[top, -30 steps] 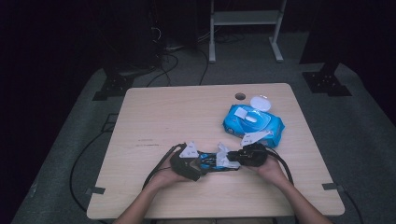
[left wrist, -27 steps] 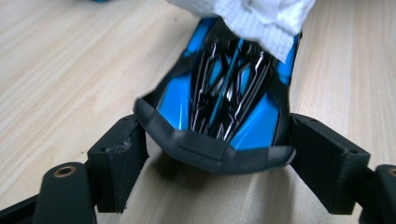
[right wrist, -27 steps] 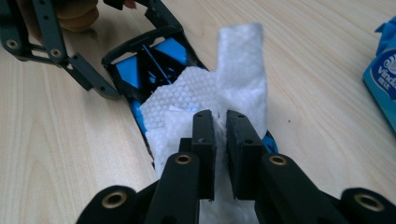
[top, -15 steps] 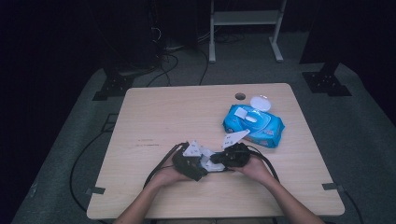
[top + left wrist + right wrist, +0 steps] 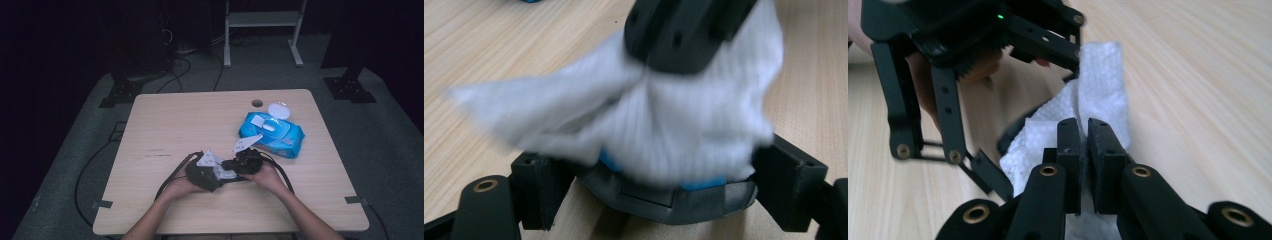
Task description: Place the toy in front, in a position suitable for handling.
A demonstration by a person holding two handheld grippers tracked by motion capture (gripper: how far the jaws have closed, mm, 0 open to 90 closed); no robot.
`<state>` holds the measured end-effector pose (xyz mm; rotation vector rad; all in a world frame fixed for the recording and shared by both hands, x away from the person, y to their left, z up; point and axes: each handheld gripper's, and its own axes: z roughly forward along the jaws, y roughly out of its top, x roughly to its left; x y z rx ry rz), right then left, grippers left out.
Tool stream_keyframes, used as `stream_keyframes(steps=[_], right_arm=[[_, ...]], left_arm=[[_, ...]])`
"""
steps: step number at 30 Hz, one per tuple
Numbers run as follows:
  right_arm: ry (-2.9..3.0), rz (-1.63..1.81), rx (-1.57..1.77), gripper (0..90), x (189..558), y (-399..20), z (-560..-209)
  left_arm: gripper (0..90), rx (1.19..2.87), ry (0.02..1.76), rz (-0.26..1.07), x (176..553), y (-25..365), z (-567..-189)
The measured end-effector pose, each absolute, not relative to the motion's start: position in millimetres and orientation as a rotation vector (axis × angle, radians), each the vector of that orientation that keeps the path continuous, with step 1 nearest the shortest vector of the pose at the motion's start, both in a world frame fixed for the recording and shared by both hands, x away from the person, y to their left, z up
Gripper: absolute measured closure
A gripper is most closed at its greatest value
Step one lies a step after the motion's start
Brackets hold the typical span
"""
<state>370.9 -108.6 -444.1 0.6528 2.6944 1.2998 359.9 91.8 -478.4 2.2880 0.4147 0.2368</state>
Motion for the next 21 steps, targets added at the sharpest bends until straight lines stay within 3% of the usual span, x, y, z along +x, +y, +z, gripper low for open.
stream_keyframes(steps=[6, 15, 21], right_arm=[[2.718, 1.277, 0.637, 83.9, 376, -88, -444], [2.638, 1.164, 0.784, 84.0, 385, -144, -446], [2.631, 1.224, 0.777, 83.8, 383, -139, -448]], left_arm=[[19.2, 2.287, 0.421, 0.23, 360, 95, -478], [19.2, 2.291, 0.414, 0.242, 360, 94, -478], [19.3, 2.293, 0.416, 0.24, 359, 97, -478]])
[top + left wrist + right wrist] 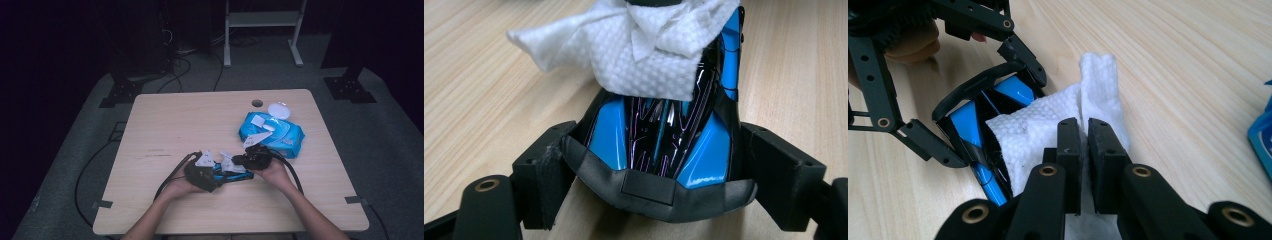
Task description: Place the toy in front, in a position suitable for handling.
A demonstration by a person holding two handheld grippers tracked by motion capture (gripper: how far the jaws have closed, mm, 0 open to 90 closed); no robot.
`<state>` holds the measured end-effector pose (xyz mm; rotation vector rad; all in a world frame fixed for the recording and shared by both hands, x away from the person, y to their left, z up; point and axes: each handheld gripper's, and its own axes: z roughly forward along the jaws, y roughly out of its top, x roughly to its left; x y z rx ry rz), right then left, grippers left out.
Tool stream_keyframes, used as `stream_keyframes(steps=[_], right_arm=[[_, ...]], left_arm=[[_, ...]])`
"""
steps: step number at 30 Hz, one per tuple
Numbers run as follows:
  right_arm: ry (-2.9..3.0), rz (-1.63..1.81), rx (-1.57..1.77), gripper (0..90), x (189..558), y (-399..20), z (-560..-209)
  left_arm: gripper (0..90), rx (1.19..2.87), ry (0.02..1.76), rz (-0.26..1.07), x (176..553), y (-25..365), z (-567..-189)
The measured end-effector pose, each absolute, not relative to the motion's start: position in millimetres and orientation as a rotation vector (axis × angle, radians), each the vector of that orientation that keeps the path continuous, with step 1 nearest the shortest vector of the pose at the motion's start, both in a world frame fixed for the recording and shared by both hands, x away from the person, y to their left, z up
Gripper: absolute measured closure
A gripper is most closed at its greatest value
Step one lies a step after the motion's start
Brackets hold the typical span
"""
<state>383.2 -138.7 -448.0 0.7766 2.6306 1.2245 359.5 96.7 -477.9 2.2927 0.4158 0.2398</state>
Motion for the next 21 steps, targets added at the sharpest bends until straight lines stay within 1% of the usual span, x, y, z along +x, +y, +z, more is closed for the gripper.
stream_keyframes(steps=[4, 5, 7, 8, 10, 13, 14, 15, 18, 19, 21], right_arm=[[2.613, 1.176, 0.778, 83.9, 382, -148, -449], [2.605, 1.158, 0.8, 83.9, 380, -161, -451], [2.602, 1.117, 0.83, 83.9, 377, -176, -453], [2.602, 1.117, 0.83, 83.9, 377, -176, -453], [2.617, 1.124, 0.876, 83.9, 372, -195, -458], [2.643, 1.101, 0.875, 83.6, 368, -199, -458], [2.64, 1.122, 0.873, 80.7, 366, -198, -456], [2.64, 1.122, 0.873, 80.7, 366, -198, -456], [2.606, 1.186, 0.851, 69.8, 370, -191, -453], [2.601, 1.191, 0.85, 67.9, 372, -187, -453], [2.602, 1.197, 0.843, 67.9, 375, -180, -454]], left_arm=[[19.4, 2.295, 0.409, 0.244, 359, 97, -478], [19.4, 2.291, 0.41, 0.243, 359, 97, -478], [19.4, 2.286, 0.408, 0.244, 359, 98, -479], [19.4, 2.286, 0.408, 0.244, 359, 98, -479], [19.4, 2.289, 0.41, 0.247, 359, 97, -478], [19.4, 2.292, 0.411, 0.248, 359, 97, -478], [19.4, 2.291, 0.415, 0.247, 359, 97, -478], [19.4, 2.291, 0.415, 0.247, 359, 97, -478], [19.4, 2.292, 0.416, 0.248, 358, 97, -478], [19.4, 2.289, 0.416, 0.246, 359, 96, -478], [19.5, 2.293, 0.413, 0.244, 359, 96, -478]])
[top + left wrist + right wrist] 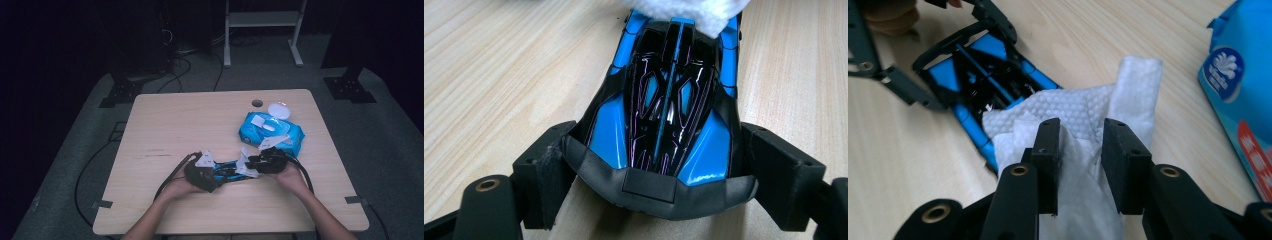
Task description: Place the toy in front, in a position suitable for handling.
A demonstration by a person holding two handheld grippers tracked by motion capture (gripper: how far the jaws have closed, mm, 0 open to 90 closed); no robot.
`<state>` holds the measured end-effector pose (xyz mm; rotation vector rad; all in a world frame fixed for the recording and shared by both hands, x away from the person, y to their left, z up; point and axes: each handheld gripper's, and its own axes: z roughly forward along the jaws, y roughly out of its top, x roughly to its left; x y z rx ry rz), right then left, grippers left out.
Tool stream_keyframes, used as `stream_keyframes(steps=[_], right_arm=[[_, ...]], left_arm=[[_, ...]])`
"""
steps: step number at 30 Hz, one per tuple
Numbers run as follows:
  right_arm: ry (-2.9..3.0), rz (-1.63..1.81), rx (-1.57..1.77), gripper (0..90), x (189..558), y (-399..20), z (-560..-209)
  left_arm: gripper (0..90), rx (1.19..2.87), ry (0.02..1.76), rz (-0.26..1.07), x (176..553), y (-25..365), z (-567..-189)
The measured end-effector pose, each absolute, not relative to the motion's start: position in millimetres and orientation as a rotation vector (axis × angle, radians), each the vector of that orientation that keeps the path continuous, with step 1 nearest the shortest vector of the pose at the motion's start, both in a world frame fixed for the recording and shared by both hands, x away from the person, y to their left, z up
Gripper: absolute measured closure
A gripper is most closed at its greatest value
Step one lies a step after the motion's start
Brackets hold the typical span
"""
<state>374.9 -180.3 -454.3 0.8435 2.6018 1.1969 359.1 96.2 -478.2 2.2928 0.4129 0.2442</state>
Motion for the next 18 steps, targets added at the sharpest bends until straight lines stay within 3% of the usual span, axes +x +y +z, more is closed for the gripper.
stream_keyframes(steps=[8, 18], right_arm=[[2.614, 1.258, 0.911, 83.4, 378, -188, -461], [2.6, 1.255, 0.874, 84.3, 386, -164, -456]], left_arm=[[19.7, 2.3, 0.406, 0.244, 359, 98, -478], [20.8, 2.305, 0.391, 0.261, 358, 98, -478]])
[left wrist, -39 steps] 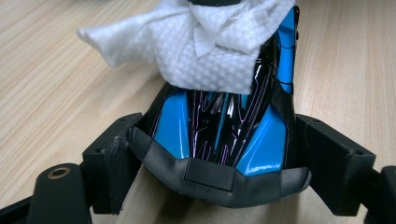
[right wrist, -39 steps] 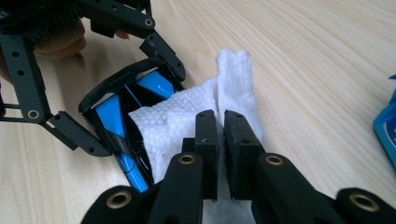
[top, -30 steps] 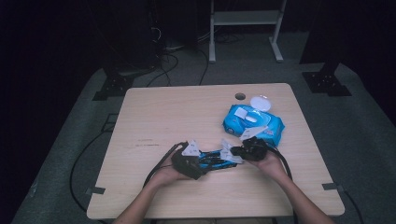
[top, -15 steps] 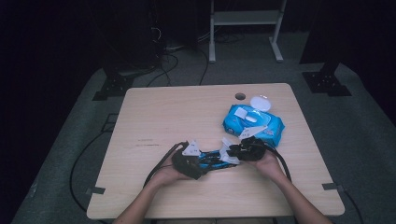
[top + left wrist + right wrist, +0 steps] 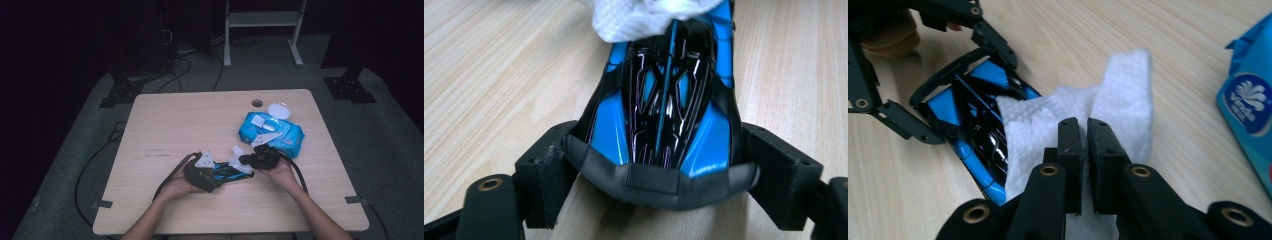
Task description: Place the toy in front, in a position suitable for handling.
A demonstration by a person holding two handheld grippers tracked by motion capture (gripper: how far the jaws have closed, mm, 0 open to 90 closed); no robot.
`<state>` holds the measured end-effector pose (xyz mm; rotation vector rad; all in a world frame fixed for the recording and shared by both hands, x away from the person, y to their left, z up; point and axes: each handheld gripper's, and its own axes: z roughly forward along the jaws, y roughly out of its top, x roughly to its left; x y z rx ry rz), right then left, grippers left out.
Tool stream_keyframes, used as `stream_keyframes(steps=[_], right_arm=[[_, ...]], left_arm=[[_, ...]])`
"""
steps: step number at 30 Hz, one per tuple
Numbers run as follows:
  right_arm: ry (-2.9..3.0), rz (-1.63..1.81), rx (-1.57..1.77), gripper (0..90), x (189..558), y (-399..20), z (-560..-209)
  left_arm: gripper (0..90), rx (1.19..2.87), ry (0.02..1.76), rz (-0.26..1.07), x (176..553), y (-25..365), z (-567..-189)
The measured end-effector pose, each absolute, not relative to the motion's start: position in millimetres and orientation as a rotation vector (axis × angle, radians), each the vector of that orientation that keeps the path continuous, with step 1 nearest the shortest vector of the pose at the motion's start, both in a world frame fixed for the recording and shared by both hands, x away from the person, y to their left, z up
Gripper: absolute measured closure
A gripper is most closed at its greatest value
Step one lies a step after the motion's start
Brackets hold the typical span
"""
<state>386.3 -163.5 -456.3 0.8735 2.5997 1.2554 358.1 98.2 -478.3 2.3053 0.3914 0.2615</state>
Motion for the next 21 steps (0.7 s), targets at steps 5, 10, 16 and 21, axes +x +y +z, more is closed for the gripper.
stream_keyframes(steps=[5, 10, 16, 21], right_arm=[[2.594, 1.268, 0.921, 84.5, 380, -181, -460], [2.632, 1.311, 0.894, 85.2, 366, -180, -456], [2.689, 1.328, 0.727, 85.6, 365, -134, -448], [2.77, 1.325, 0.609, 85.6, 361, -90, -451]], left_arm=[[21.9, 2.307, 0.391, 0.261, 358, 98, -478], [22.0, 2.309, 0.39, 0.262, 358, 97, -478], [22.0, 2.304, 0.386, 0.261, 359, 97, -479], [22.1, 2.307, 0.389, 0.257, 358, 97, -478]])
